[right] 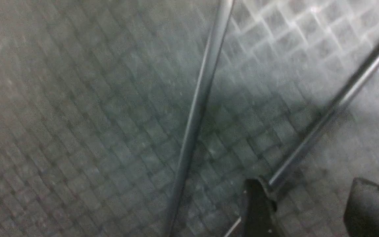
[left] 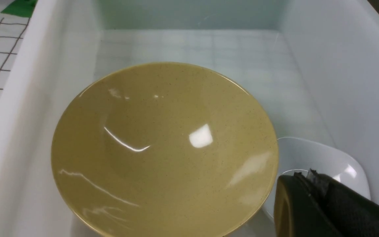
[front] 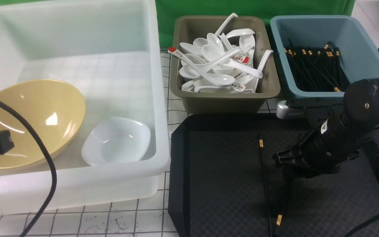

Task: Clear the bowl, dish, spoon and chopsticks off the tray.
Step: Use the right arm to grab a chopstick

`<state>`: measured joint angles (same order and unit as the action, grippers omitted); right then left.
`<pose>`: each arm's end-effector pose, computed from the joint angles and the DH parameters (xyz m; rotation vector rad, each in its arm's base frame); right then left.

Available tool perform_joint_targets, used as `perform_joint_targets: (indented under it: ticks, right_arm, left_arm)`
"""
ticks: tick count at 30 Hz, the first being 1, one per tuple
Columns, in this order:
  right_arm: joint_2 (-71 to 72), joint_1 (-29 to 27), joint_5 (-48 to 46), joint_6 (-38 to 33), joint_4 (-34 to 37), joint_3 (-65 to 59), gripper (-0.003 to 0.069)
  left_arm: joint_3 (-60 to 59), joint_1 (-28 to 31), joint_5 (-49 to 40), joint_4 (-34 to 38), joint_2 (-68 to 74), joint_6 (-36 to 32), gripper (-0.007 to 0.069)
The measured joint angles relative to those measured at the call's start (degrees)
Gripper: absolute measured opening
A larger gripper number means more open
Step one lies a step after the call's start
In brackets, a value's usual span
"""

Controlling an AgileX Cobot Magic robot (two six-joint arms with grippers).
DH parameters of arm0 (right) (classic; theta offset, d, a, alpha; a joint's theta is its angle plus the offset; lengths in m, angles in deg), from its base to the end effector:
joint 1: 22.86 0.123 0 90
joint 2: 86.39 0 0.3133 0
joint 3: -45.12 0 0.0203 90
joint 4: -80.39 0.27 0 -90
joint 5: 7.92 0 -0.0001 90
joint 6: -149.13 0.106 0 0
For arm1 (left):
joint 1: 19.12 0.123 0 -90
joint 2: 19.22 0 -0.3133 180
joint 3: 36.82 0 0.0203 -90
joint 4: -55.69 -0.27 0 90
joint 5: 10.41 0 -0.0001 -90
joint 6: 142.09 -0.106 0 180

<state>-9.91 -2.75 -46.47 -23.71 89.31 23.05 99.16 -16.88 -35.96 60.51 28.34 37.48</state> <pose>0.3101 0.1245 0.1856 -0.1699 2.8840 0.2548 0.1534 0.0021 0.3188 -0.0871 2.0412 -0.0554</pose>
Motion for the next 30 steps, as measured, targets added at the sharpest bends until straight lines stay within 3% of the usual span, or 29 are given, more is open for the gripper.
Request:
perform_joint_targets:
  ticks: [10,13,15,20,30]
  right_arm:
    - [-4.3,1.3,1.1,0.1,-1.0,0.5,0.0391]
    - [-4.6,1.3,-0.1,-0.3,-2.1,0.8,0.0361]
    - [-4.7,1.3,-1.0,-1.3,-3.5,1.1,0.0319]
    - [-4.9,1.6,-5.3,-5.8,-8.9,1.1,0.0084]
    - [-2.4,1.6,-8.2,-7.2,-11.0,0.3,0.0075]
  left_arm:
    - [0.0,0.0,0.1,1.1,0.4,0.0,-0.0006]
    - [0.0,0.0,0.1,1.1,0.4,0.0,-0.0006]
    - [0.0,0.0,0.1,1.1,0.4,0.0,-0.0006]
    - [0.0,0.0,0.1,1.1,0.4,0.0,-0.0006]
    - [0.0,0.0,0.5,1.1,0.4,0.0,-0.0006]
